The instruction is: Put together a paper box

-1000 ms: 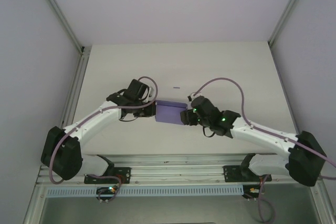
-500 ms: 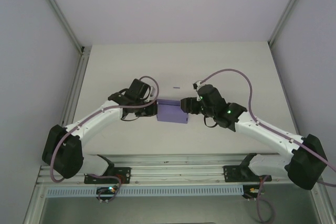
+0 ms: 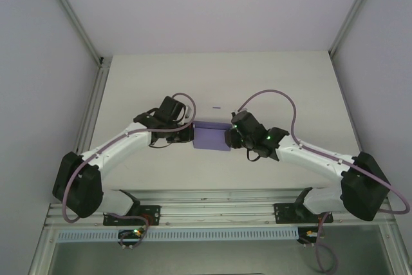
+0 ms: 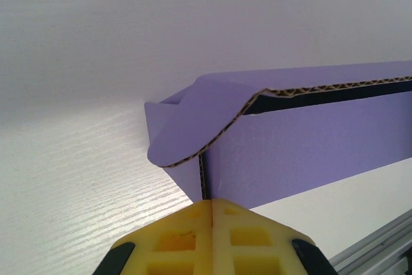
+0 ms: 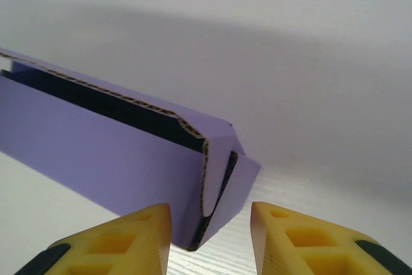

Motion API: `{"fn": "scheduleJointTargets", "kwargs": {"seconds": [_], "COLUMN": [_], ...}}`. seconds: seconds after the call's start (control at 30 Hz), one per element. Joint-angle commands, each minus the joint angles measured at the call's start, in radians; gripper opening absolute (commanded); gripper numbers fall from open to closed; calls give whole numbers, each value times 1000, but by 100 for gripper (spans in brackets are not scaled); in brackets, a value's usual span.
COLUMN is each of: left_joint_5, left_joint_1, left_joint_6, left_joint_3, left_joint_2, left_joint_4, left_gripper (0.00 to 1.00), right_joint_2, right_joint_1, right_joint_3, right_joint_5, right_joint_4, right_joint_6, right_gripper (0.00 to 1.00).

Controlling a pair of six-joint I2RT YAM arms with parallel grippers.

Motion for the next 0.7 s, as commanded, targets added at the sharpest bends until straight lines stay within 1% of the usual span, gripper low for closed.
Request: {"fn": "scheduleJointTargets", "kwargs": {"seconds": [0.0,0.2,0.27,0.3,0.33,0.37,0.43,0.47,0.53,0.67], "left_joint_5": [-16,-20,-19,-18,-19,-19,-17,-20,-21,-9], "left_joint_1": [-11,-14,-15,-14,-15,-16,-16,-16,-17,-20], "left_joint_6": [-11,-12,-12,-13,-12,-12,-12,-12,-14,-12], "left_joint_3": [-26,-20,-20,-20,-20,-20,-21,-20,-17,-11], "left_joint_2": [51,54,53,56,55,55,53,52,53,56], "left_joint_4": [-123,-125,-125,-127,-127,-127,-126,-125,-125,-120], "left_gripper": [0,0,0,0,0,0,0,0,0,0], "right_joint_2": [1,-16,-11,-5,4,15,38,44,48,44], "right_joint_1": [8,10,10,9,9,10,9,10,14,22], "right_joint_3": [33,50,56,61,66,70,77,78,76,76], "right_joint_5": [71,77,83,86,82,77,67,61,56,95], "right_joint_4": [-27,-18,-17,-19,-19,-22,-30,-33,-42,-71], "right_joint_6": [17,7,-1,-2,-3,-5,2,5,19,33], "right_gripper": [36,37,34,31,25,23,16,15,10,10]}}
